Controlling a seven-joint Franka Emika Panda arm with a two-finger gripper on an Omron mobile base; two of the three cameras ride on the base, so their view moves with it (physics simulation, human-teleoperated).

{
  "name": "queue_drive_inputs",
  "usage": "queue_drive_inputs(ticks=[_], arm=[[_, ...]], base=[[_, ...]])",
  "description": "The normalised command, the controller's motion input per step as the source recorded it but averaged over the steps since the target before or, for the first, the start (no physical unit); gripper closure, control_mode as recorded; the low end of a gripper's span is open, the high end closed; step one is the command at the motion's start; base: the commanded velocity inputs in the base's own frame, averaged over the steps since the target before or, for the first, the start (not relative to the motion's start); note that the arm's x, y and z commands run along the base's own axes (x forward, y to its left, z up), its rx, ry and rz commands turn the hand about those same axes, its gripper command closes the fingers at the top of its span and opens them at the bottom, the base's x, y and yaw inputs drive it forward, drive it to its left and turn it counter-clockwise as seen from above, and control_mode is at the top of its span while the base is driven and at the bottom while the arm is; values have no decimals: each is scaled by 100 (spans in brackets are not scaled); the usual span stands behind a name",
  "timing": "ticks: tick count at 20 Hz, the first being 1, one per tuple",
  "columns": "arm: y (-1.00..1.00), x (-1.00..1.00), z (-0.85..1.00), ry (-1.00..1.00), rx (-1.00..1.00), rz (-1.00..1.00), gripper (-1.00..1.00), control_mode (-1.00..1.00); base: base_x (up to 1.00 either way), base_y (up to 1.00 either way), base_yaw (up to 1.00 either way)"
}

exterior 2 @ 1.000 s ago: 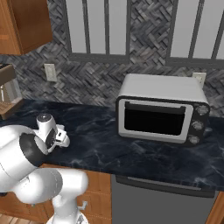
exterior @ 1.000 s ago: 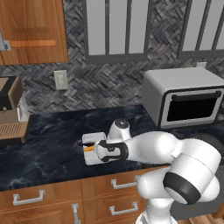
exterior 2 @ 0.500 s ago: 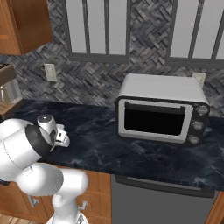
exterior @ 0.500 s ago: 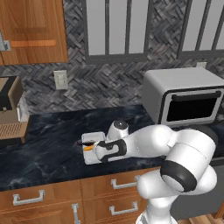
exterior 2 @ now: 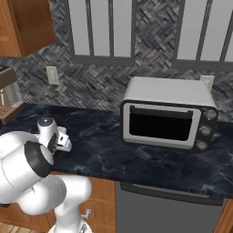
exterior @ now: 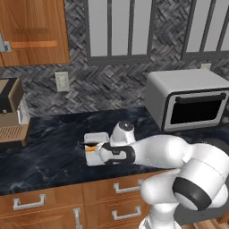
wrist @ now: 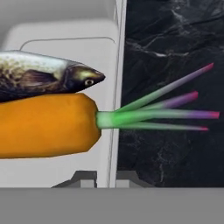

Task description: Place the tupperware on the second highest shelf of the fridge. Make space for the tupperware among the existing items by rearranging them on the shelves if needed. Close the fridge door when finished.

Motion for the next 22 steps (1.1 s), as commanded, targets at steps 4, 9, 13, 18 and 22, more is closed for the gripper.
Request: queue_drive_inputs(ticks=[4, 9, 13, 18, 22], arm=[[-23, -26, 55, -7, 4, 0, 100, -100], [-46, -20, 48, -22, 5, 0, 100, -100], [-62, -3, 64, -11, 4, 0, 100, -100], [-66, -1, 71, 1, 0, -4, 100, -100], [-51, -17, 58, 9, -7, -10, 100, -100]], base=[[0, 0, 0], [0, 0, 0], [0, 0, 0], [0, 0, 0], [0, 0, 0]])
